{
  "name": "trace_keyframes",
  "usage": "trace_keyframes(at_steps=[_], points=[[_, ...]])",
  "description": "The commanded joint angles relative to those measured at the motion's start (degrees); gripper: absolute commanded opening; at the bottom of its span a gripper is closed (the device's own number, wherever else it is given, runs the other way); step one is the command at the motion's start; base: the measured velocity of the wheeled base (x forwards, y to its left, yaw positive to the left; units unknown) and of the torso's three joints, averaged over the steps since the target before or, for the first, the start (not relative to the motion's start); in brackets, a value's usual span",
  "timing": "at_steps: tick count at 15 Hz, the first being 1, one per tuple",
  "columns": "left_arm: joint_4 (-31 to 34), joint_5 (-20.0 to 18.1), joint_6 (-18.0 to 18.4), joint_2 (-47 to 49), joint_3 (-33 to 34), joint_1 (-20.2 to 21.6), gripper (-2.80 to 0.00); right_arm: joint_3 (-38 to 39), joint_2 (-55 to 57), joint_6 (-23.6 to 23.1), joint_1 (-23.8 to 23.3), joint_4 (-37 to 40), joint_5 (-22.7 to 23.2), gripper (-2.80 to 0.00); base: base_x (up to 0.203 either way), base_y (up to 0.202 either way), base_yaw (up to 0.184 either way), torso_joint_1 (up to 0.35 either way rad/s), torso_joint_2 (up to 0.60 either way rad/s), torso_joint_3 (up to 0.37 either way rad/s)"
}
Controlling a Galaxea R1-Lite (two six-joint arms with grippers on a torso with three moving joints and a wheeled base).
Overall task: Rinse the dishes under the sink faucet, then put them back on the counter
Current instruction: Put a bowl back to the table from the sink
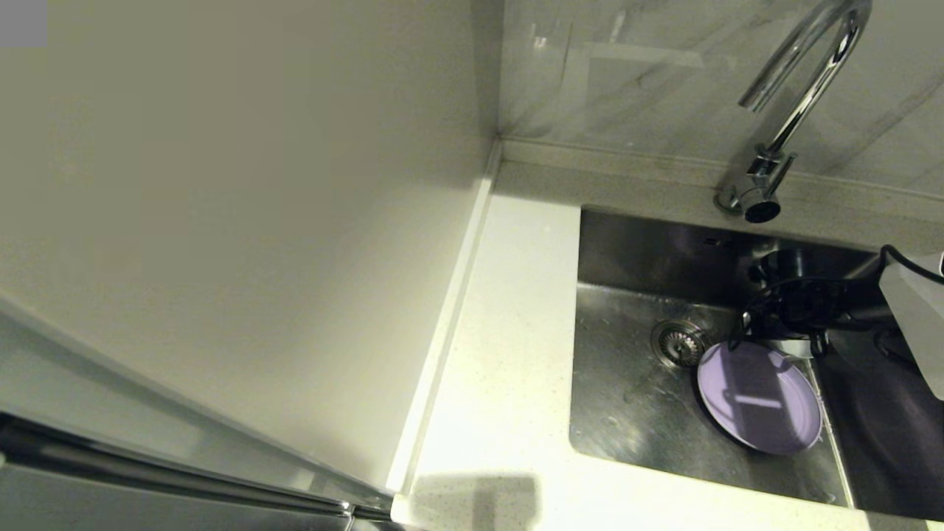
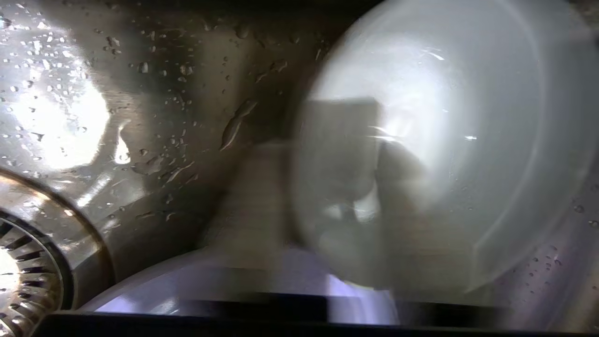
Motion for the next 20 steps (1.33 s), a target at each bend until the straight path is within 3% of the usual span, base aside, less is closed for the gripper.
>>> trace_keyframes(at_steps=[1, 5, 11, 20], points=[[-0.1, 0.0, 0.0, 0.0, 0.2, 0.0, -2.8, 0.0, -0.6, 0.4, 0.0, 0.0, -1.0, -2.8, 0.0, 0.0, 0.0, 0.0, 0.0, 0.0], [0.0, 0.0, 0.0, 0.0, 0.2, 0.0, -2.8, 0.8, -1.9, 5.1, 0.0, 0.1, -4.3, -2.8, 0.0, 0.0, 0.0, 0.0, 0.0, 0.0], [-0.1, 0.0, 0.0, 0.0, 0.2, 0.0, -2.8, 7.7, -10.5, 9.7, -0.8, 2.1, -3.6, -2.8, 0.0, 0.0, 0.0, 0.0, 0.0, 0.0], [0.0, 0.0, 0.0, 0.0, 0.2, 0.0, -2.8, 34.7, -33.5, 12.3, -6.4, 2.6, -0.5, -2.8, 0.0, 0.0, 0.0, 0.0, 0.0, 0.0]])
